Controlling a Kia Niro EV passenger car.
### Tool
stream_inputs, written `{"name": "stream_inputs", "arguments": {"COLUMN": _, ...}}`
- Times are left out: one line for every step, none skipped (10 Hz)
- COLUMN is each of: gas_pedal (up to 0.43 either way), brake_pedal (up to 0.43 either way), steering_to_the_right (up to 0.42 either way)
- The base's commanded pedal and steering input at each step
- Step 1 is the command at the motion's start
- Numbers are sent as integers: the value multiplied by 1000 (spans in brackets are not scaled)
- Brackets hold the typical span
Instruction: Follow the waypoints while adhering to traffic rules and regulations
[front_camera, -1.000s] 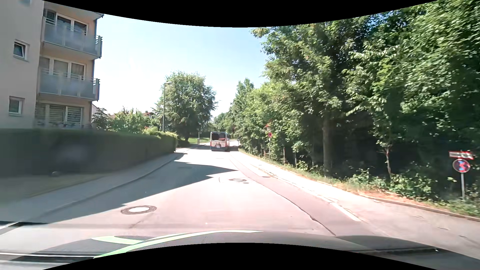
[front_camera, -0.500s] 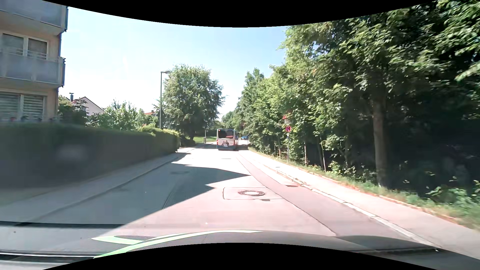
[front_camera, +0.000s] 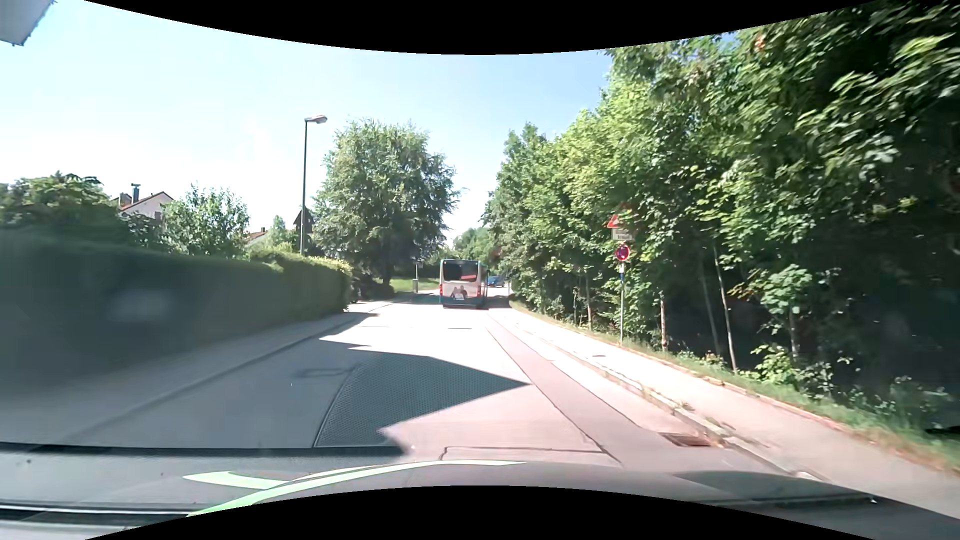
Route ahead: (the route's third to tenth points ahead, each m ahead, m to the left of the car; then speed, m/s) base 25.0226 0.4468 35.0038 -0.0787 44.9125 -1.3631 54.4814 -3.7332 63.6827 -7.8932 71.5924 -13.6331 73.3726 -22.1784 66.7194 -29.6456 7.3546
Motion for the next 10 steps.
{"name": "stream_inputs", "arguments": {"gas_pedal": 0, "brake_pedal": 0, "steering_to_the_right": -5}}
{"name": "stream_inputs", "arguments": {"gas_pedal": 0, "brake_pedal": 12, "steering_to_the_right": -5}}
{"name": "stream_inputs", "arguments": {"gas_pedal": 0, "brake_pedal": 43, "steering_to_the_right": -6}}
{"name": "stream_inputs", "arguments": {"gas_pedal": 0, "brake_pedal": 91, "steering_to_the_right": -5}}
{"name": "stream_inputs", "arguments": {"gas_pedal": 0, "brake_pedal": 104, "steering_to_the_right": -4}}
{"name": "stream_inputs", "arguments": {"gas_pedal": 0, "brake_pedal": 116, "steering_to_the_right": -5}}
{"name": "stream_inputs", "arguments": {"gas_pedal": 0, "brake_pedal": 122, "steering_to_the_right": -8}}
{"name": "stream_inputs", "arguments": {"gas_pedal": 0, "brake_pedal": 122, "steering_to_the_right": -8}}
{"name": "stream_inputs", "arguments": {"gas_pedal": 0, "brake_pedal": 134, "steering_to_the_right": -8}}
{"name": "stream_inputs", "arguments": {"gas_pedal": 0, "brake_pedal": 140, "steering_to_the_right": -9}}
